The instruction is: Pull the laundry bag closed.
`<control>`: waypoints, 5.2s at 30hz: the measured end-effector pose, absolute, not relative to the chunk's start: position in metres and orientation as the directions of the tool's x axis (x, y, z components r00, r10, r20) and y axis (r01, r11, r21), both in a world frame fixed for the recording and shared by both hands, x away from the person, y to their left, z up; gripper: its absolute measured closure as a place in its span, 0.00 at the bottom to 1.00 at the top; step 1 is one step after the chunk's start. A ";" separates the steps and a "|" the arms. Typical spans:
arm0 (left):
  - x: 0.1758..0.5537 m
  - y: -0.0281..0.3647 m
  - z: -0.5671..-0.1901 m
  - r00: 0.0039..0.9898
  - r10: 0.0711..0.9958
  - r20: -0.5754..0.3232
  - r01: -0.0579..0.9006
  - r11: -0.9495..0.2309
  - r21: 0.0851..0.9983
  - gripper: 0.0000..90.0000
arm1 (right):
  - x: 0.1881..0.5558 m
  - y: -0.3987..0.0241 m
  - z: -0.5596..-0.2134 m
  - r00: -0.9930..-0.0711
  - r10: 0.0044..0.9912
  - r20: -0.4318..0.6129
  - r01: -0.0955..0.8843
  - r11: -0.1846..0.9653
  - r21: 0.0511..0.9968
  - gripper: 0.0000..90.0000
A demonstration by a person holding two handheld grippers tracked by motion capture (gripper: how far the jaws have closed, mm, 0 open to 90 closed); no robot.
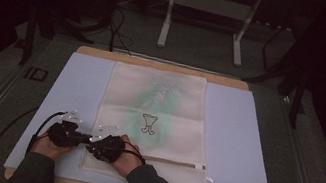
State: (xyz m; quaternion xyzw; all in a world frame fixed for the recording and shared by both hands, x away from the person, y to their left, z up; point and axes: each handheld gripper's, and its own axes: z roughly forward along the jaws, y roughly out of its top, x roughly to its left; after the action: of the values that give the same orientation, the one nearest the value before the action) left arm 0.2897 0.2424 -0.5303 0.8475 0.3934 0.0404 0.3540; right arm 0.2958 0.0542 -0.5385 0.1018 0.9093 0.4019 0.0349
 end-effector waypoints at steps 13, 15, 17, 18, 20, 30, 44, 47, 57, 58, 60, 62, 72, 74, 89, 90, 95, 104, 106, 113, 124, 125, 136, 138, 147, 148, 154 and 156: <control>0.290 0.241 -0.529 0.694 0.693 -0.196 0.634 -0.458 0.623 1.00 | 0.298 0.053 -0.536 -0.975 0.217 0.037 0.177 0.674 0.718 0.91; 0.290 0.241 -0.529 0.694 0.692 -0.196 0.633 -0.458 0.624 1.00 | 0.298 0.053 -0.535 -0.976 0.216 0.035 0.175 0.677 0.715 0.91; 0.290 0.241 -0.529 0.695 0.692 -0.196 0.633 -0.460 0.623 1.00 | 0.297 0.052 -0.534 -0.976 0.215 0.029 0.172 0.688 0.705 0.91; 0.291 0.241 -0.529 0.696 0.691 -0.196 0.632 -0.460 0.623 1.00 | 0.297 0.052 -0.533 -0.977 0.213 0.026 0.170 0.693 0.701 0.91; 0.291 0.241 -0.530 0.696 0.690 -0.199 0.633 -0.459 0.624 1.00 | 0.298 0.049 -0.533 -0.977 0.211 0.029 0.171 0.694 0.700 0.91; 0.290 0.241 -0.530 0.702 0.687 -0.190 0.624 -0.464 0.629 1.00 | 0.298 0.044 -0.533 -0.977 0.210 0.037 0.174 0.689 0.703 0.91; 0.289 0.240 -0.529 0.712 0.684 -0.160 0.607 -0.485 0.629 1.00 | 0.297 0.038 -0.532 -0.976 0.213 0.030 0.173 0.693 0.700 0.91; 0.289 0.239 -0.529 0.712 0.684 -0.157 0.606 -0.487 0.629 1.00 | 0.297 0.037 -0.532 -0.977 0.212 0.026 0.169 0.693 0.701 0.91; 0.288 0.239 -0.529 0.713 0.684 -0.153 0.605 -0.489 0.629 1.00 | 0.295 0.032 -0.530 -0.978 0.210 0.020 0.164 0.700 0.695 0.91; 0.288 0.239 -0.529 0.713 0.684 -0.154 0.605 -0.489 0.629 1.00 | 0.295 0.031 -0.530 -0.978 0.210 0.019 0.164 0.701 0.695 0.91; 0.288 0.239 -0.529 0.712 0.685 -0.155 0.605 -0.486 0.630 1.00 | 0.295 0.030 -0.530 -0.977 0.211 0.018 0.164 0.702 0.693 0.91; 0.289 0.239 -0.529 0.711 0.685 -0.158 0.606 -0.484 0.631 1.00 | 0.294 0.029 -0.529 -0.978 0.209 0.015 0.161 0.704 0.692 0.91; 0.289 0.239 -0.529 0.711 0.685 -0.157 0.606 -0.484 0.631 1.00 | 0.294 0.022 -0.528 -0.978 0.206 0.010 0.157 0.712 0.684 0.91; 0.288 0.239 -0.529 0.711 0.686 -0.157 0.606 -0.484 0.631 1.00 | 0.294 0.020 -0.528 -0.978 0.208 0.012 0.160 0.712 0.684 0.91; 0.288 0.239 -0.529 0.710 0.687 -0.154 0.607 -0.486 0.628 1.00 | 0.293 0.005 -0.528 -0.977 0.211 0.005 0.157 0.711 0.685 0.91; 0.288 0.239 -0.529 0.710 0.687 -0.153 0.606 -0.487 0.628 1.00 | 0.293 0.004 -0.528 -0.977 0.213 0.006 0.159 0.712 0.684 0.91; 0.288 0.239 -0.529 0.710 0.687 -0.153 0.606 -0.487 0.629 1.00 | 0.293 -0.001 -0.528 -0.976 0.217 0.005 0.162 0.712 0.683 0.91; 0.288 0.239 -0.529 0.710 0.688 -0.151 0.605 -0.488 0.629 1.00 | 0.293 -0.010 -0.527 -0.975 0.221 0.005 0.165 0.714 0.681 0.91; 0.288 0.239 -0.529 0.709 0.688 -0.152 0.606 -0.486 0.629 1.00 | 0.293 -0.014 -0.528 -0.974 0.225 0.008 0.170 0.711 0.682 0.91; 0.288 0.238 -0.529 0.709 0.689 -0.151 0.606 -0.486 0.629 1.00 | 0.292 -0.019 -0.527 -0.974 0.225 0.003 0.168 0.718 0.675 0.91; 0.288 0.239 -0.529 0.709 0.689 -0.152 0.606 -0.485 0.630 1.00 | 0.293 -0.027 -0.525 -0.974 0.226 -0.008 0.164 0.730 0.664 0.91; 0.288 0.239 -0.529 0.709 0.689 -0.152 0.606 -0.485 0.630 1.00 | 0.293 -0.028 -0.525 -0.974 0.225 -0.008 0.163 0.732 0.662 0.91; 0.288 0.239 -0.529 0.709 0.689 -0.152 0.606 -0.485 0.631 1.00 | 0.293 -0.037 -0.524 -0.973 0.230 -0.012 0.166 0.738 0.654 0.91; 0.288 0.239 -0.529 0.709 0.689 -0.153 0.606 -0.484 0.631 1.00 | 0.293 -0.038 -0.524 -0.973 0.231 -0.014 0.166 0.739 0.653 0.91; 0.288 0.239 -0.529 0.709 0.689 -0.153 0.606 -0.484 0.631 1.00 | 0.292 -0.046 -0.523 -0.971 0.237 -0.016 0.169 0.739 0.652 0.91; 0.288 0.239 -0.529 0.709 0.689 -0.153 0.606 -0.484 0.631 1.00 | 0.292 -0.046 -0.523 -0.971 0.237 -0.016 0.169 0.739 0.652 0.91; 0.288 0.239 -0.529 0.709 0.688 -0.153 0.606 -0.484 0.631 1.00 | 0.292 -0.051 -0.522 -0.970 0.242 -0.015 0.175 0.740 0.649 0.91; 0.288 0.239 -0.529 0.709 0.688 -0.154 0.606 -0.482 0.633 1.00 | 0.292 -0.054 -0.522 -0.970 0.245 -0.015 0.177 0.741 0.648 0.91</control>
State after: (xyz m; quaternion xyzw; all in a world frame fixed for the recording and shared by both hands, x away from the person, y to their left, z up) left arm 0.2878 0.2388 -0.5290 0.8588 0.3766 0.0602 0.3419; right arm 0.2917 -0.0538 -0.5219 0.1132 0.9317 0.3415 0.0493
